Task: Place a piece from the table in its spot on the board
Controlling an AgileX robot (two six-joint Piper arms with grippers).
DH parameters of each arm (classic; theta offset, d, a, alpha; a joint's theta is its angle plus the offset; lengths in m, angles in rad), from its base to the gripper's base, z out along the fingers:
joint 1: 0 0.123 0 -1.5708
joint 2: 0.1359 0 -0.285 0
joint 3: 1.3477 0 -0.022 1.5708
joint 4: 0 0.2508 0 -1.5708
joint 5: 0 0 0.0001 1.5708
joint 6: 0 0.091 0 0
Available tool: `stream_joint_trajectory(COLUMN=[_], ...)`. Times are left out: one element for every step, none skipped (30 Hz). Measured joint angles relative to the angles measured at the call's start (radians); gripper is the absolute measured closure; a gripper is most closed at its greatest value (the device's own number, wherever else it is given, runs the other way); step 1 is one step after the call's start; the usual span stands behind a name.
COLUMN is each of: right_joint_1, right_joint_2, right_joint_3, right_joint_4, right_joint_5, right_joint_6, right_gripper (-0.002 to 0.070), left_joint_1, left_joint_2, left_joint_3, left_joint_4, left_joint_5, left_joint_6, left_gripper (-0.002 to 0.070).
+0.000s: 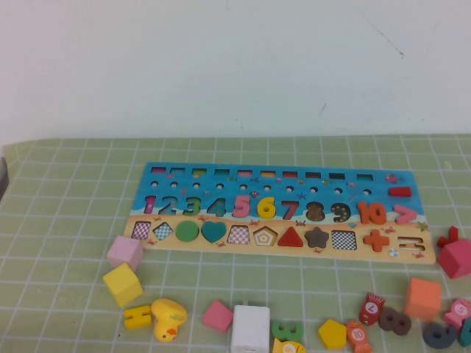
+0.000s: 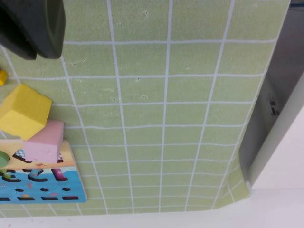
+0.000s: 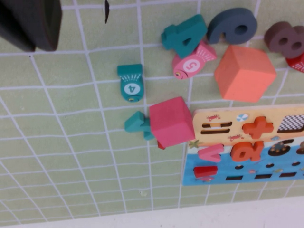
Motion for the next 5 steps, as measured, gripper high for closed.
stream_joint_trajectory(right_joint_1=[0.000,0.000,0.000,0.000,0.000], right_joint_2=[0.000,0.000,0.000,0.000,0.000], right_joint_3=[0.000,0.000,0.000,0.000,0.000], right_joint_4=[0.000,0.000,0.000,0.000,0.000], right_joint_5=[0.000,0.000,0.000,0.000,0.000], right_joint_6=[0.000,0.000,0.000,0.000,0.000], right_gripper=[0.0679,0.0679,0.0679,0.0679,0.0679], left_joint_1=[0.000,0.000,0.000,0.000,0.000], left_joint_2=[0.000,0.000,0.000,0.000,0.000], left_joint_3=[0.000,0.000,0.000,0.000,0.000], left_joint_4=[0.000,0.000,0.000,0.000,0.000], left_joint_5=[0.000,0.000,0.000,0.000,0.000], left_joint_6=[0.000,0.000,0.000,0.000,0.000], left_gripper=[0.0677,0.0677,0.0677,0.0677,0.0677])
